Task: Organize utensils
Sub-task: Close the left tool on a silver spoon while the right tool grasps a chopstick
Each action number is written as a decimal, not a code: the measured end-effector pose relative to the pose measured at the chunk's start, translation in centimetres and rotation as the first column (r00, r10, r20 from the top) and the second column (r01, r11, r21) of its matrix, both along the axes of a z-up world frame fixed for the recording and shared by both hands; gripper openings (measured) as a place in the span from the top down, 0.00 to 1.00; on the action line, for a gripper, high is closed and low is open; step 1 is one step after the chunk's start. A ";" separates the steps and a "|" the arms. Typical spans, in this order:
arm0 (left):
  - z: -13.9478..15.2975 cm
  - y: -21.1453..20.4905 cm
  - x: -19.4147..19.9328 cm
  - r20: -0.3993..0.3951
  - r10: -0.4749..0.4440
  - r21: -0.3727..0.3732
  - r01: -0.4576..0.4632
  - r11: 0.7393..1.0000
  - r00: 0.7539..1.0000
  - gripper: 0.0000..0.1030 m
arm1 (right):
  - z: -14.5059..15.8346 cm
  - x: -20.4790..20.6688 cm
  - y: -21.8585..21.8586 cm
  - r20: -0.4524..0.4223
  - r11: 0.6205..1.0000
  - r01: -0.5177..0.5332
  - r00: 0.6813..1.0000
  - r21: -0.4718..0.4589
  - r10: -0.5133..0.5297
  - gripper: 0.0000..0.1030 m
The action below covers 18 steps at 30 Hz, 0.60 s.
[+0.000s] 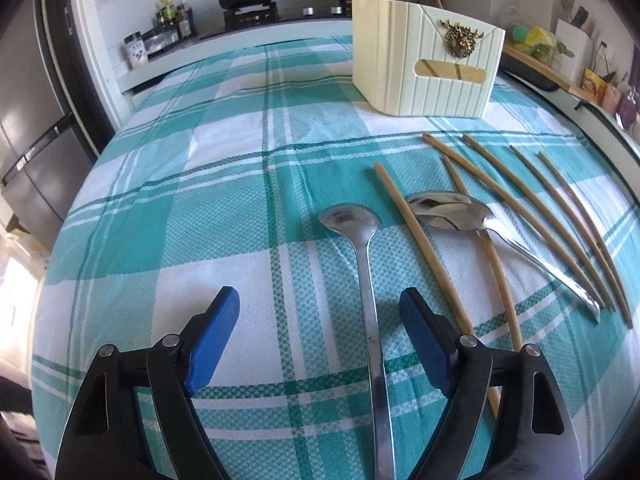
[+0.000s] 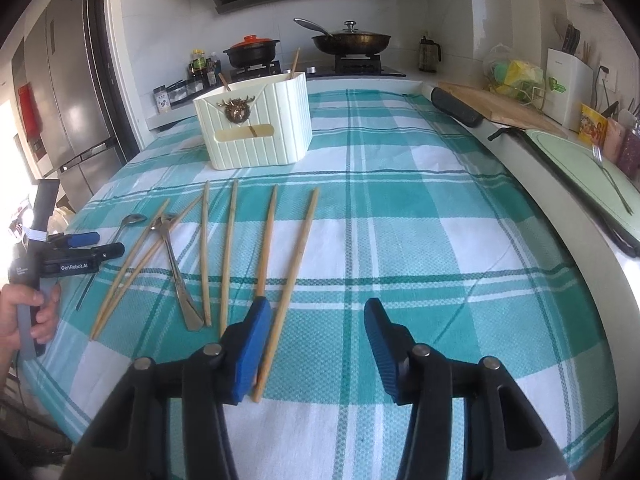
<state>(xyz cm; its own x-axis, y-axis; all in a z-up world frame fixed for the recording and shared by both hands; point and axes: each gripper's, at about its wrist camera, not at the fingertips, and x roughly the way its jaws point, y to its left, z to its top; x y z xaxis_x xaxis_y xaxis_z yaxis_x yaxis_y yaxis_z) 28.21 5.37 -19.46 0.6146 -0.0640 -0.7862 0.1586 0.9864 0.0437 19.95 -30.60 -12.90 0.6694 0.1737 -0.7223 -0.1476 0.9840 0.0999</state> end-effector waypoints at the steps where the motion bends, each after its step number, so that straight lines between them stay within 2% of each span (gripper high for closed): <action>1: 0.0 0.0 0.0 0.000 0.001 -0.002 -0.001 1.000 1.000 0.19 | -0.1 0.6 0.3 0.001 1.000 -0.010 1.000 0.000 0.010 0.53; 4: 0.0 0.2 0.0 -0.005 0.005 -0.011 -0.005 1.000 1.000 0.19 | -0.9 3.0 1.0 -0.022 1.000 -0.024 0.999 -0.004 0.024 0.54; 7: -0.1 0.5 0.0 -0.013 0.011 -0.022 -0.011 1.000 1.000 0.19 | -1.9 5.1 1.1 -0.063 0.999 -0.017 0.998 0.029 0.019 0.55; 11: -0.2 0.4 0.4 -0.024 0.002 -0.027 -0.002 1.000 1.000 0.20 | -2.5 6.5 1.1 -0.087 0.998 -0.020 0.996 0.051 0.024 0.56; 14: -0.1 0.2 0.8 -0.025 -0.015 -0.012 0.015 1.000 1.000 0.21 | -3.3 8.0 1.6 -0.146 0.996 -0.053 0.987 0.068 0.062 0.56; 18: -0.1 0.2 1.5 -0.038 -0.025 -0.029 0.024 0.999 0.999 0.25 | -4.1 9.0 2.4 -0.177 0.997 -0.077 0.981 0.029 0.081 0.64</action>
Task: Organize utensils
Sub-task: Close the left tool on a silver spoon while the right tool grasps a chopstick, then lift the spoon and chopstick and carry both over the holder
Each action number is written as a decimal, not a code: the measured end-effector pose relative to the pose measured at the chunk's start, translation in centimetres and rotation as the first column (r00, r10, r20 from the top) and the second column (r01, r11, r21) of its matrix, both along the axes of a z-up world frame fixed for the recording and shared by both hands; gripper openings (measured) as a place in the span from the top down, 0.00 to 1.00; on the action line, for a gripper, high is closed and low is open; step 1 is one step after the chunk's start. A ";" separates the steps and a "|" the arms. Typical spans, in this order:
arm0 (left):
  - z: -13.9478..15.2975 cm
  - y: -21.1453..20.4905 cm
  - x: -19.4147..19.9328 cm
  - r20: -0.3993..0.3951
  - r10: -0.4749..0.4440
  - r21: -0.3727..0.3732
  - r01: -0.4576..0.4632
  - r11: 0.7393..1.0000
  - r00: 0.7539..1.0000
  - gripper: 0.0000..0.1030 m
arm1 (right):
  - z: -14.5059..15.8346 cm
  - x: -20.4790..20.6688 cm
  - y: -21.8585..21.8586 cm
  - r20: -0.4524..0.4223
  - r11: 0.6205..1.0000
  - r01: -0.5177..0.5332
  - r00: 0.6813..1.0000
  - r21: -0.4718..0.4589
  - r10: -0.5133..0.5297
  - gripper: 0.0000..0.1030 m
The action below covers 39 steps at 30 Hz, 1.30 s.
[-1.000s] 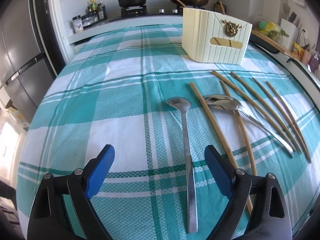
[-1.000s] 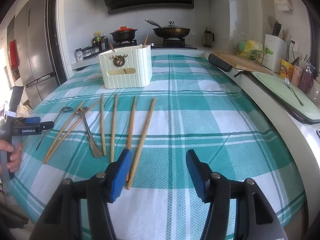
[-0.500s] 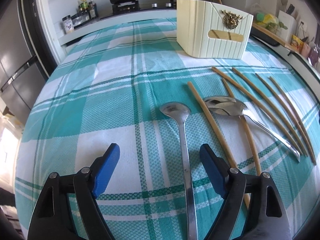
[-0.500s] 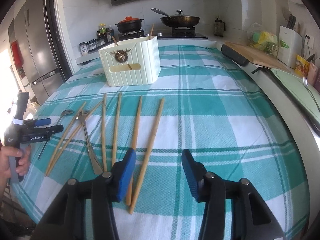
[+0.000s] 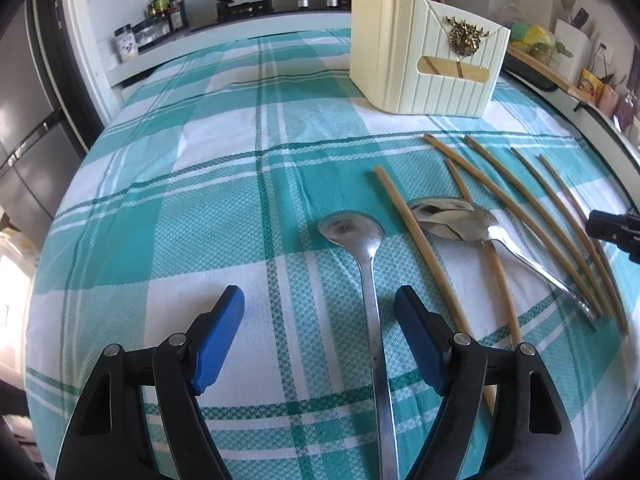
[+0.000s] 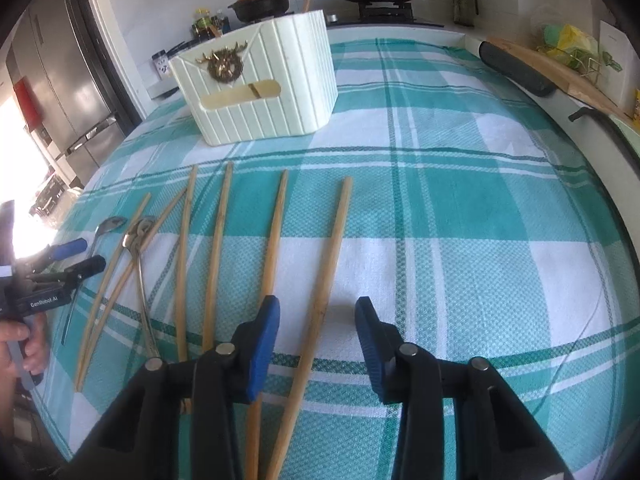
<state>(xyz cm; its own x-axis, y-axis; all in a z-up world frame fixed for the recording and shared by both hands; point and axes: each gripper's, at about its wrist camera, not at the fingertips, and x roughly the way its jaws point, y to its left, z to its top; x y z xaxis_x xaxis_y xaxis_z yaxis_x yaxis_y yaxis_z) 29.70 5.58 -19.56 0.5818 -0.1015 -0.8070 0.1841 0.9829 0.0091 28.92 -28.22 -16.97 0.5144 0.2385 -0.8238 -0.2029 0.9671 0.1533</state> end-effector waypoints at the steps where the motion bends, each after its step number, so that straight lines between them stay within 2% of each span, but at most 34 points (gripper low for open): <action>1: 0.0 0.0 0.2 -0.002 -0.001 -0.002 0.001 1.000 1.000 0.26 | -0.1 0.2 0.2 -0.005 1.000 -0.007 1.000 -0.014 0.006 0.64; 3: 0.0 -0.1 0.5 -0.005 -0.003 -0.006 0.003 1.000 1.000 0.28 | -0.1 0.3 0.3 -0.005 1.000 -0.010 1.000 -0.027 0.010 0.67; 8: 0.3 -0.4 1.4 -0.019 -0.018 -0.008 0.018 1.000 1.000 0.39 | -0.1 1.9 1.1 -0.043 0.996 -0.032 0.999 -0.083 0.028 0.67; 11: 0.5 -0.8 1.9 -0.033 -0.034 -0.005 0.034 0.999 0.999 0.47 | -0.1 2.5 1.2 -0.056 0.996 -0.035 0.998 -0.084 0.030 0.67; 15: 0.6 -1.2 3.0 -0.058 -0.048 -0.001 0.048 0.999 0.997 0.53 | -0.1 4.4 1.2 -0.086 0.997 -0.038 0.996 -0.069 0.032 0.67; 18: 0.7 -1.5 3.7 -0.082 -0.060 -0.007 0.060 0.998 0.995 0.65 | -0.1 6.1 1.1 -0.124 0.998 -0.040 0.992 -0.041 0.035 0.67; 21: 0.7 -2.0 4.2 -0.085 -0.068 -0.002 0.068 0.998 0.994 0.73 | -0.2 7.9 1.3 -0.153 0.999 -0.034 0.988 -0.026 0.029 0.67; 22: 0.7 -2.2 4.3 -0.078 -0.073 -0.004 0.073 0.997 0.994 0.88 | -0.2 8.4 1.6 -0.160 0.999 -0.031 0.987 -0.028 0.026 0.69; 23: 0.7 -2.3 4.4 -0.077 -0.077 -0.011 0.077 0.997 0.994 0.95 | -0.2 8.9 1.7 -0.168 0.999 -0.026 0.986 -0.038 0.020 0.81; 24: 0.7 -2.3 4.6 -0.072 -0.073 -0.018 0.072 0.997 0.995 0.96 | -0.3 9.4 1.7 -0.172 0.998 -0.018 0.985 -0.054 0.009 0.92; 27: 0.8 -2.0 5.0 -0.060 -0.061 -0.053 0.058 0.997 0.996 0.97 | -0.4 10.6 0.9 -0.190 1.000 0.009 0.982 0.003 -0.008 0.93; 28: 0.9 -1.9 5.0 -0.051 -0.054 -0.060 0.051 0.997 0.997 0.97 | -0.4 10.7 0.4 -0.183 0.999 0.013 0.983 0.036 -0.007 0.93; 32: 2.7 -1.3 4.1 0.016 -0.034 -0.081 0.035 0.996 0.999 0.97 | 0.2 10.0 -0.4 -0.142 0.997 0.030 0.990 0.075 -0.020 0.93; 33: 3.5 -1.1 3.7 0.039 -0.026 -0.087 0.030 0.996 0.999 0.97 | 1.4 9.1 -0.9 -0.088 0.993 0.029 0.996 0.110 -0.020 0.93; 34: 4.3 -0.9 3.4 0.061 -0.020 -0.095 0.026 0.995 0.998 0.97 | 1.4 9.1 -0.9 -0.088 0.993 0.029 0.996 0.110 -0.020 0.93; 36: 5.9 -0.6 2.7 0.106 -0.008 -0.112 0.020 0.993 0.994 0.97 | 3.8 7.4 -1.2 -0.003 0.993 0.013 1.000 0.117 -0.012 0.93; 39: 8.2 -0.1 1.4 0.166 0.008 -0.134 0.014 0.991 0.986 0.97 | 5.6 6.2 -1.3 0.048 0.992 0.004 0.999 0.124 -0.010 0.93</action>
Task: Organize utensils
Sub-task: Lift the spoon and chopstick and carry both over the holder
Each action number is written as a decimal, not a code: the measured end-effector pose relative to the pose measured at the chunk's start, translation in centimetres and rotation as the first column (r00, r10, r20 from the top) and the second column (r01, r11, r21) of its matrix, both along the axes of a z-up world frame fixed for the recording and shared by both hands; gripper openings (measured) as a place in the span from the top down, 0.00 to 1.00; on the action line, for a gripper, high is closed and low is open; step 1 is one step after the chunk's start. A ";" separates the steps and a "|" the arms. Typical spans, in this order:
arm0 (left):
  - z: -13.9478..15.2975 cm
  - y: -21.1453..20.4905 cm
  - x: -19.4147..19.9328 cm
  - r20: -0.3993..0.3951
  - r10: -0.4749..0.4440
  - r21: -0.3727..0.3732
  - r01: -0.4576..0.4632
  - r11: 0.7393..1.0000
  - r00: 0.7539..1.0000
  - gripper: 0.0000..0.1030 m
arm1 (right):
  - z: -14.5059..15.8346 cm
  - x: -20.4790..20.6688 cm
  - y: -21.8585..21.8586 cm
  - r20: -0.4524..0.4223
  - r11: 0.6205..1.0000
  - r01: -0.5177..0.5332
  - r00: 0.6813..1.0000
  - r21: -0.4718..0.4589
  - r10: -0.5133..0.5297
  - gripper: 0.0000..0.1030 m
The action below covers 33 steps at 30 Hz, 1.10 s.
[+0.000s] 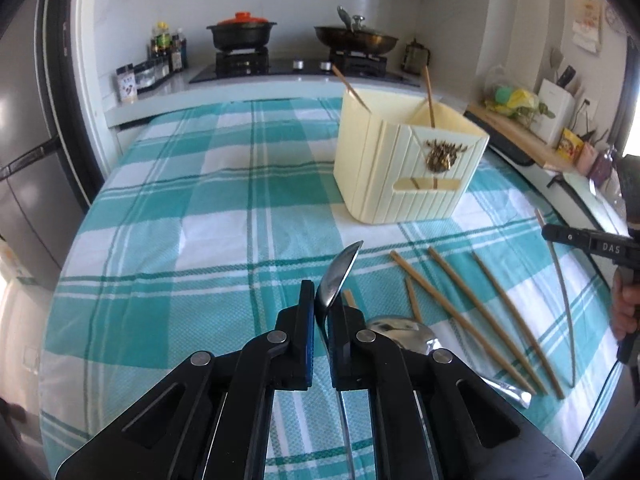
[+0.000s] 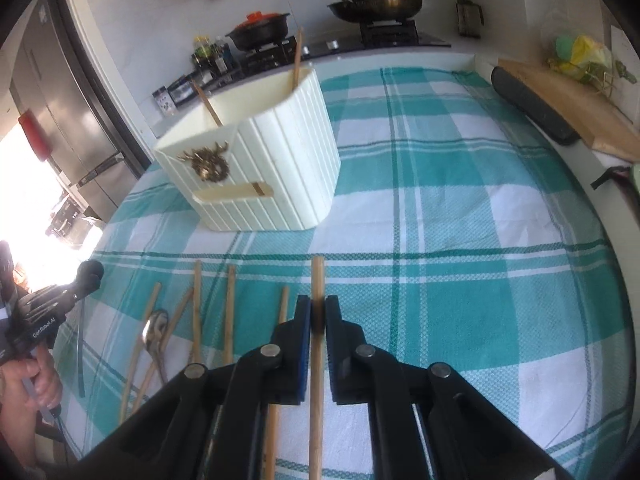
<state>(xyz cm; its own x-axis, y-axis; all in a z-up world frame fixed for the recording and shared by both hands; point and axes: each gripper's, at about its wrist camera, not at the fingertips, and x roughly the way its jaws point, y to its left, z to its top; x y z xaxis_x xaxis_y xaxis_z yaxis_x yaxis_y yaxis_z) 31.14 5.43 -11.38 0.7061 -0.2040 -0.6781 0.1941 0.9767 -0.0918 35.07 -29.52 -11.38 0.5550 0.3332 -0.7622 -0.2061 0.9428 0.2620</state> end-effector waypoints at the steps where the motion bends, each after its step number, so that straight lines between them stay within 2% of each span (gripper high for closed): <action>1: 0.7 0.1 -0.4 0.018 0.001 -0.008 -0.001 1.000 1.000 0.97 | 1.9 -1.1 -0.1 0.052 1.000 -0.007 0.999 0.015 0.007 0.93; 5: 3.2 0.1 -2.1 0.084 -0.008 -0.007 0.008 1.000 0.996 0.96 | 4.4 -2.7 -0.2 0.118 0.999 -0.026 0.993 0.023 0.023 0.93; 7: 4.0 0.0 -2.6 0.099 -0.012 -0.009 0.013 1.000 0.995 0.96 | 6.6 -4.4 -0.3 0.165 0.999 -0.047 0.985 0.007 0.045 0.93; 9: 4.6 0.1 -3.1 0.106 -0.017 -0.026 0.020 0.999 0.994 0.96 | 7.1 -4.8 -0.2 0.177 0.999 -0.054 0.983 0.001 0.053 0.93; 15: 5.9 0.1 -4.3 0.144 -0.018 -0.062 0.027 0.998 0.989 0.96 | 9.8 -7.4 0.0 0.257 0.997 -0.069 0.964 -0.024 0.073 0.93; 20: 6.2 0.4 -4.8 0.156 -0.011 -0.087 0.025 0.996 0.988 0.97 | 12.3 -9.8 -0.3 0.352 0.999 -0.037 0.935 -0.039 0.049 0.93; 28: 7.9 0.7 -4.8 0.158 -0.025 -0.139 0.047 0.989 0.987 0.98 | 13.4 -10.1 0.0 0.387 0.997 -0.024 0.921 -0.068 0.048 0.93; 33: 9.5 0.8 -3.2 0.147 -0.031 -0.174 0.057 0.983 0.989 0.98 | 13.9 -8.0 0.4 0.381 0.998 -0.036 0.923 -0.056 0.055 0.93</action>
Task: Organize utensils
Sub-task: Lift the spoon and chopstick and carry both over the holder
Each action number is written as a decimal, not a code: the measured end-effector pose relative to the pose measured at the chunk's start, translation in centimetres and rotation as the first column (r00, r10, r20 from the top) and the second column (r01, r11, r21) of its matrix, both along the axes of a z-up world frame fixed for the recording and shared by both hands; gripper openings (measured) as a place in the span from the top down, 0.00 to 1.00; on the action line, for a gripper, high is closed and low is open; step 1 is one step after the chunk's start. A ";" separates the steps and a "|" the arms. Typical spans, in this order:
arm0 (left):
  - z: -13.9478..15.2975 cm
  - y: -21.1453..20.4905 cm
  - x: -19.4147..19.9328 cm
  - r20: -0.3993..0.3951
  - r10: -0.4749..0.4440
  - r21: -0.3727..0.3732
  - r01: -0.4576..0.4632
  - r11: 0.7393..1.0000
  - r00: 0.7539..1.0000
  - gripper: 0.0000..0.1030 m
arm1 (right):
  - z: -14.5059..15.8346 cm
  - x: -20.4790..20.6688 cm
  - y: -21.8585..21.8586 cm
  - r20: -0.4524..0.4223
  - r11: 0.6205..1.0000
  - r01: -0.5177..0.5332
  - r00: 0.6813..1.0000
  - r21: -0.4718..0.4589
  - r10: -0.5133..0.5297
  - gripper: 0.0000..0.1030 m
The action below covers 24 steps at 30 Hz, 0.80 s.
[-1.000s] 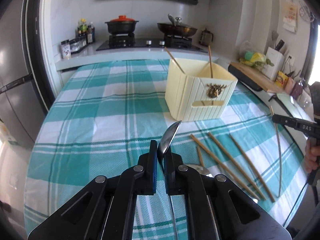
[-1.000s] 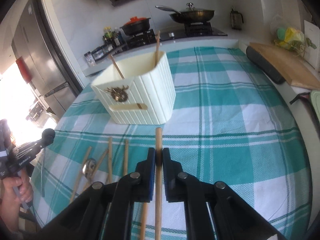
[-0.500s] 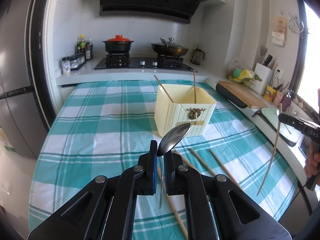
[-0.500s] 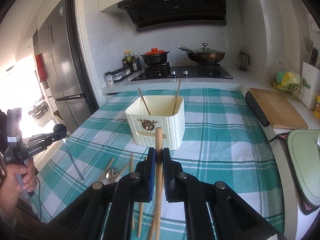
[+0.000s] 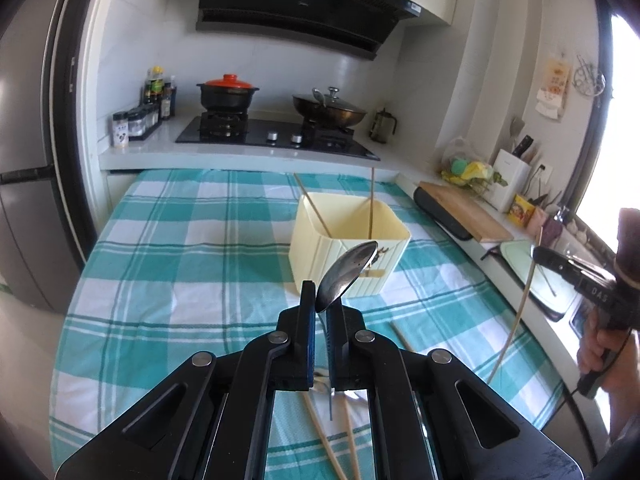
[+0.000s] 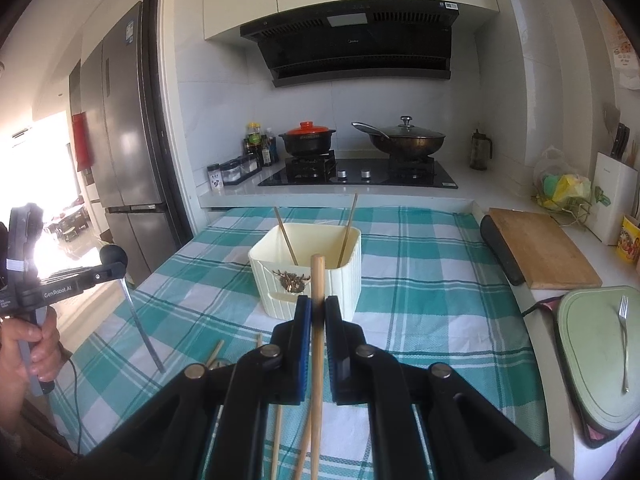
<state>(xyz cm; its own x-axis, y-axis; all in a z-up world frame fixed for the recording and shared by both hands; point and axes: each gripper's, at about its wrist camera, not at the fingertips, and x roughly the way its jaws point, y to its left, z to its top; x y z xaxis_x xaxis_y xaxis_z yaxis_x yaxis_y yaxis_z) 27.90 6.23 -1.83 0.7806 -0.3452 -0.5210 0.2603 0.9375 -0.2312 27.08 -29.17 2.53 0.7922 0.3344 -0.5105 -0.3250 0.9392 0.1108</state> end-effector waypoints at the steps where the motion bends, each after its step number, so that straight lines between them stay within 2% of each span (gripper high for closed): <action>1: 0.5 0.0 0.4 0.001 -0.002 -0.006 0.002 1.000 1.000 0.98 | 0.0 0.0 0.0 0.000 1.000 0.000 1.000 0.000 0.000 0.93; 4: 2.8 -0.1 1.8 0.014 -0.009 -0.035 0.009 0.999 1.000 0.98 | 1.0 1.6 0.3 0.006 1.000 -0.007 1.000 0.006 0.007 0.93; 8: 6.9 -0.7 4.0 0.076 -0.030 -0.071 0.036 0.997 0.997 0.98 | 3.4 4.6 1.0 0.044 1.000 -0.021 0.999 0.011 0.021 0.93; 11: 9.3 -1.7 6.7 0.123 -0.023 -0.058 0.030 0.998 0.992 0.98 | 6.6 8.4 2.1 0.112 0.999 -0.030 0.993 0.023 0.027 0.93; 14: 10.6 -2.8 10.1 0.145 -0.019 -0.056 0.027 0.998 0.989 0.98 | 8.0 10.7 2.8 0.146 0.999 -0.033 0.989 0.026 0.029 0.93; 15: 10.7 -3.2 11.2 0.151 -0.014 -0.049 0.022 0.999 0.988 0.98 | 9.1 12.9 3.6 0.190 0.999 -0.031 0.981 0.024 0.026 0.93; 16: 10.6 -3.7 12.4 0.155 -0.006 -0.039 0.012 0.999 0.988 0.98 | 9.1 12.9 3.6 0.190 0.999 -0.031 0.981 0.024 0.026 0.93; 19: 9.6 -4.9 15.6 0.141 0.011 -0.013 -0.009 1.000 0.990 0.98 | 9.3 17.1 5.0 0.232 0.998 -0.037 0.973 0.050 0.024 0.93; 20: 9.0 -5.2 16.5 0.129 0.014 -0.007 -0.013 1.000 0.992 0.98 | 9.3 17.1 5.0 0.232 0.998 -0.037 0.973 0.050 0.024 0.93; 22: 7.5 -5.8 18.4 0.093 0.019 0.005 -0.020 1.000 0.996 0.98 | 8.4 19.0 5.5 0.230 0.997 -0.040 0.973 0.068 0.024 0.93; 24: 5.6 -6.2 20.1 0.042 0.022 0.015 -0.023 1.000 0.999 0.98 | 6.1 21.7 6.2 0.187 0.995 -0.057 0.982 0.084 0.040 0.93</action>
<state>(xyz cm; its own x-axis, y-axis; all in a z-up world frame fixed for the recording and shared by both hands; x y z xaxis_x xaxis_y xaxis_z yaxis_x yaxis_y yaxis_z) 48.03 0.02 3.75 0.8095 -0.3199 -0.4923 0.2486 0.9464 -0.2062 48.83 -22.96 8.64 0.8517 0.4122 -0.3235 -0.3928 0.9109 0.1264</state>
